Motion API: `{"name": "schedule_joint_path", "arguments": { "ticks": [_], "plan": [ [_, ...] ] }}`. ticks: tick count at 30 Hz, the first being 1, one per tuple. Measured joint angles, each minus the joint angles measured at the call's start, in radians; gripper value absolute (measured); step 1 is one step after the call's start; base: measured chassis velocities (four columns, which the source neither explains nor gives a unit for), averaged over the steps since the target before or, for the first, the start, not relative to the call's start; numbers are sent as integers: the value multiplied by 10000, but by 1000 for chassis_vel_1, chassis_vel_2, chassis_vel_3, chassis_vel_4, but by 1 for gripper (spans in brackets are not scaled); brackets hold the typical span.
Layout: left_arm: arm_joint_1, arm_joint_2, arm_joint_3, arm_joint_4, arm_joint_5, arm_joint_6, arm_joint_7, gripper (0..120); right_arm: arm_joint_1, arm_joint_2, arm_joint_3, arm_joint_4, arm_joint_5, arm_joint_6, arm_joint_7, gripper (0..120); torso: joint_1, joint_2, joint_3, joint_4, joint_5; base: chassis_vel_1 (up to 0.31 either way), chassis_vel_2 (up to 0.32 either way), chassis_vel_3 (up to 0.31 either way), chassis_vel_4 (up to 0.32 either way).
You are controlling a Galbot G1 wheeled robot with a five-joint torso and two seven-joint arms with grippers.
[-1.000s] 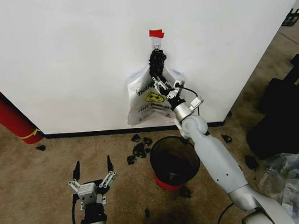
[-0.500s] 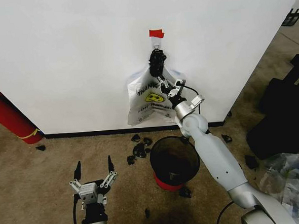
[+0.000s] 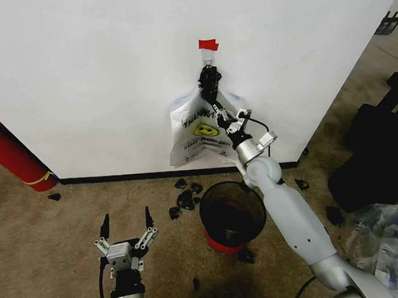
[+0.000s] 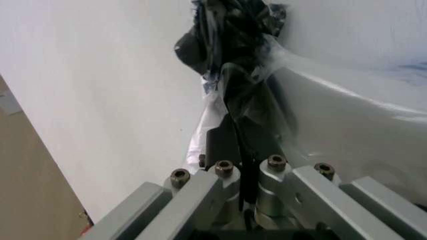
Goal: Pick up the garbage bag from the wall and place it over the trash bin.
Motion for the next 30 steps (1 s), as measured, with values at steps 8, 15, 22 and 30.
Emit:
{"name": "schedule_joint_path", "arguments": {
  "ticks": [8, 15, 22, 30],
  "plan": [
    [-3, 25, 50, -41, 6, -51, 3, 100, -908, -168, 88, 935, -410, 118, 18, 0, 0, 0, 0, 1, 0, 0, 0, 0, 0],
    [7, 61, 112, -52, 13, -102, 14, 100, -1517, -407, 257, 1535, -611, 116, 55, 0, 0, 0, 0, 3, 0, 0, 0, 0, 0],
    [-21, 140, 157, -61, 15, -154, 17, 100, -3132, -804, 735, 2799, -1401, 153, -176, 0, 0, 0, -1, 1, 0, 0, 0, 0, 0],
    [-64, 171, 249, 35, -3, -216, 17, 100, -4286, -1037, 1286, 3889, -2046, 268, -426, 0, 0, 1, -1, 1, 0, 0, 0, 0, 0]
  ]
}}
